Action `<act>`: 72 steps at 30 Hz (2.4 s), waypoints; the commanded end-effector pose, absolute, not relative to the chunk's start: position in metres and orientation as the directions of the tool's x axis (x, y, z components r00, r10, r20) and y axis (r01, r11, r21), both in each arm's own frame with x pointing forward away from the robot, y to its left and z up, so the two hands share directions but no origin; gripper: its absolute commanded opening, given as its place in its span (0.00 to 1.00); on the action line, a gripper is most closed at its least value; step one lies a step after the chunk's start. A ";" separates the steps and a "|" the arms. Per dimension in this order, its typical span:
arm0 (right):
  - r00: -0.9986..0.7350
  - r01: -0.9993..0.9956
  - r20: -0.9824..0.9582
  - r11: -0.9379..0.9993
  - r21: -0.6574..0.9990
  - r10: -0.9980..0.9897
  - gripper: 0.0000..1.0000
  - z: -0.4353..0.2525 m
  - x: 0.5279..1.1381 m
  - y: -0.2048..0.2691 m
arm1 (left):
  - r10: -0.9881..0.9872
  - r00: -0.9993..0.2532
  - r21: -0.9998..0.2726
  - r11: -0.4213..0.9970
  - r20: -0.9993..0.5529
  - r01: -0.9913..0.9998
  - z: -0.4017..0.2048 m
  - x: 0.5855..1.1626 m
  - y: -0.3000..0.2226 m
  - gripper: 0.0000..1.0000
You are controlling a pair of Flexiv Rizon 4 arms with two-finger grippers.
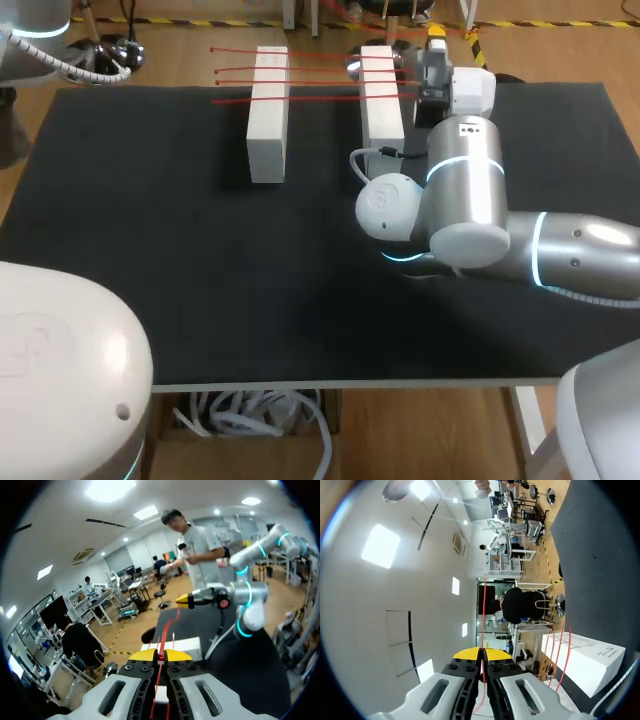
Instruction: Grab the tape and strap the tape.
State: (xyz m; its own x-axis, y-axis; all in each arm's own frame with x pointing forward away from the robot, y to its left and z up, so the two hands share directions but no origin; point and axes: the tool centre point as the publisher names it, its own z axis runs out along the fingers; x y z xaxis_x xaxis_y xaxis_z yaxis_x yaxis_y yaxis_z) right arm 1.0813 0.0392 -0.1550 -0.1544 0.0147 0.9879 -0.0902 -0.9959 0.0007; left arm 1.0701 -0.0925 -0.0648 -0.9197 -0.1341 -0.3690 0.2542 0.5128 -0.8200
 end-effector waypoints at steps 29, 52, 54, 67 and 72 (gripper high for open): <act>-0.168 -0.040 0.985 -0.999 0.027 0.034 0.00 -0.157 1.074 0.037 | 0.278 -0.938 -0.223 0.920 -0.205 0.322 -0.060 1.079 -0.107 0.00; -0.168 -0.040 0.985 -0.999 0.027 0.034 0.00 -0.157 1.074 0.037 | 0.327 -0.924 -0.108 0.930 -0.196 0.352 -0.055 1.079 -0.111 0.00; -0.168 -0.040 0.985 -0.999 0.027 0.034 0.00 -0.157 1.074 0.037 | 0.343 -0.920 -0.045 0.933 -0.188 0.357 -0.050 1.080 -0.113 0.00; -0.168 -0.040 0.985 -0.999 0.027 0.034 0.00 -0.157 1.074 0.037 | 0.500 -0.861 0.106 0.865 -0.093 0.491 -0.030 1.076 -0.137 0.00; -0.168 -0.040 0.985 -0.999 0.027 0.034 0.00 -0.157 1.074 0.037 | 0.538 -0.842 0.074 0.839 0.028 0.539 -0.049 1.078 -0.145 0.00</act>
